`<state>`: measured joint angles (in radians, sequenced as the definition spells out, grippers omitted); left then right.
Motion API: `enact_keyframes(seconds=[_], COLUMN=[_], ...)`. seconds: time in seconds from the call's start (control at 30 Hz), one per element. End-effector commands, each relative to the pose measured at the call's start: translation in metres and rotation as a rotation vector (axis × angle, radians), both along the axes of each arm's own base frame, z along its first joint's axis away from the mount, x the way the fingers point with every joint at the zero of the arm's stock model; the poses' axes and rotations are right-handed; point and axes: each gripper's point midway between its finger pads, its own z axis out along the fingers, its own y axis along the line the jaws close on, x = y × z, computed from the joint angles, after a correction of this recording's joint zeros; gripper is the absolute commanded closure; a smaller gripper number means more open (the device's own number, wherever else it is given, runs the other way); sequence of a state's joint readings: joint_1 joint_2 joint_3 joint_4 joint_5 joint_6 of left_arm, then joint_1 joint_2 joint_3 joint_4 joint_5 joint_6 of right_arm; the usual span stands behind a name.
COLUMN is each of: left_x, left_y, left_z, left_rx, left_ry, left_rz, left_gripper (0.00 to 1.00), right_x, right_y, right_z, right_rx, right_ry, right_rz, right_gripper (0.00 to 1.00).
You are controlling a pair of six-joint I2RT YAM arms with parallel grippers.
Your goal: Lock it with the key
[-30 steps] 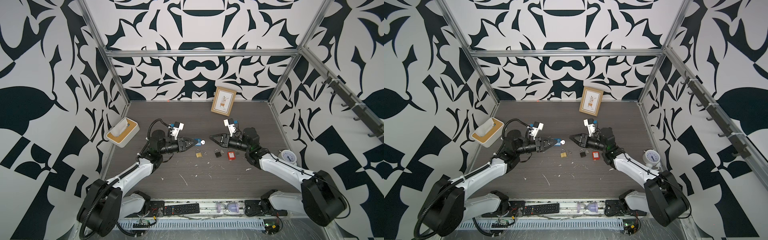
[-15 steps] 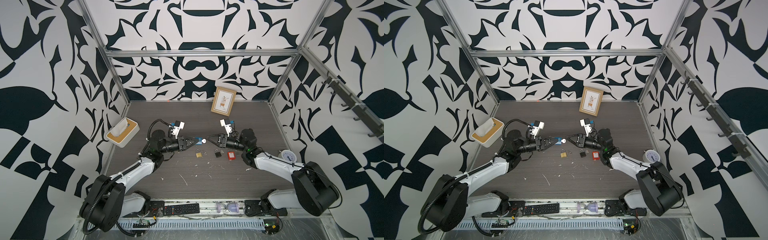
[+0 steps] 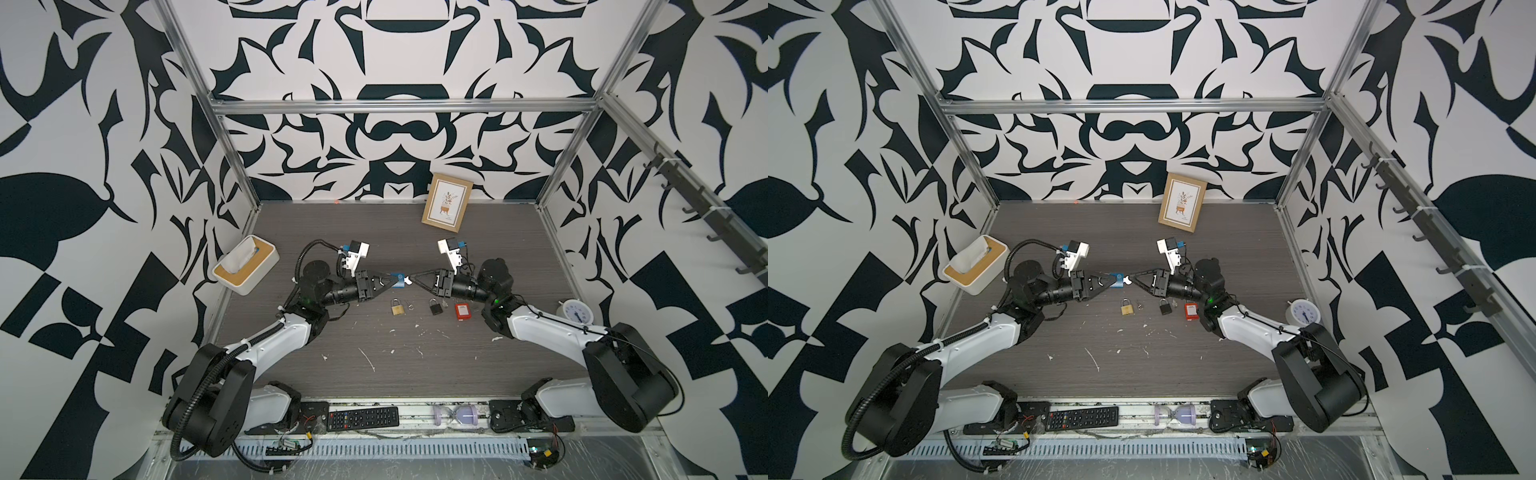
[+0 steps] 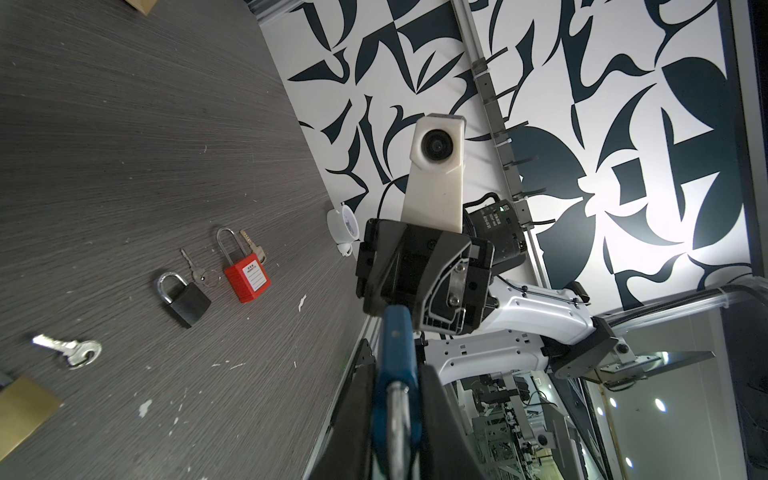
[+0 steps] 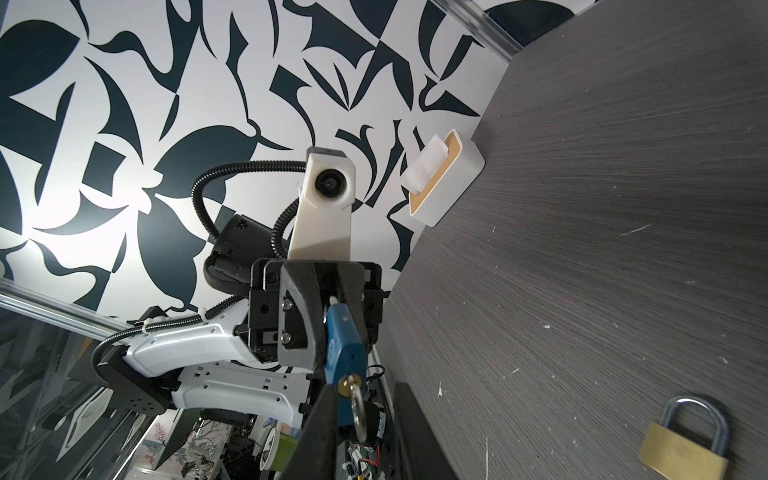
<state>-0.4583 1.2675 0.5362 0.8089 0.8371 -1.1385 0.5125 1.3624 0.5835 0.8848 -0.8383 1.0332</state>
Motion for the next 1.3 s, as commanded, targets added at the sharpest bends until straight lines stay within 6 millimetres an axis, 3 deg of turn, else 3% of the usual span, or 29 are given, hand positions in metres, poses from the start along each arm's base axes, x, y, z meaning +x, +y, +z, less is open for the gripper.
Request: enact_keyframes(seconds=[0.0, 1.03, 1.27], left_x=[-0.005, 0.0, 0.001], left_y=[0.001, -0.001, 0.001], left_z=[0.006, -0.008, 0.0], left_rx=[-0.025, -0.028, -0.121], left_ry=[-0.036, 0.002, 0.001], left_rz=[-0.02, -0.019, -0.048], left_gripper=[1.0, 1.0, 1.0], right_x=[-0.006, -0.012, -0.018], right_y=[0.004, 0.01, 0.009], right_z=[0.014, 0.02, 0.035], right_rx=[0.029, 0.071, 0.18], right_ry=[-0.066, -0.069, -0.073], right_rz=[0.034, 0.064, 0.114], right_gripper=[0.77, 0.9, 0.95])
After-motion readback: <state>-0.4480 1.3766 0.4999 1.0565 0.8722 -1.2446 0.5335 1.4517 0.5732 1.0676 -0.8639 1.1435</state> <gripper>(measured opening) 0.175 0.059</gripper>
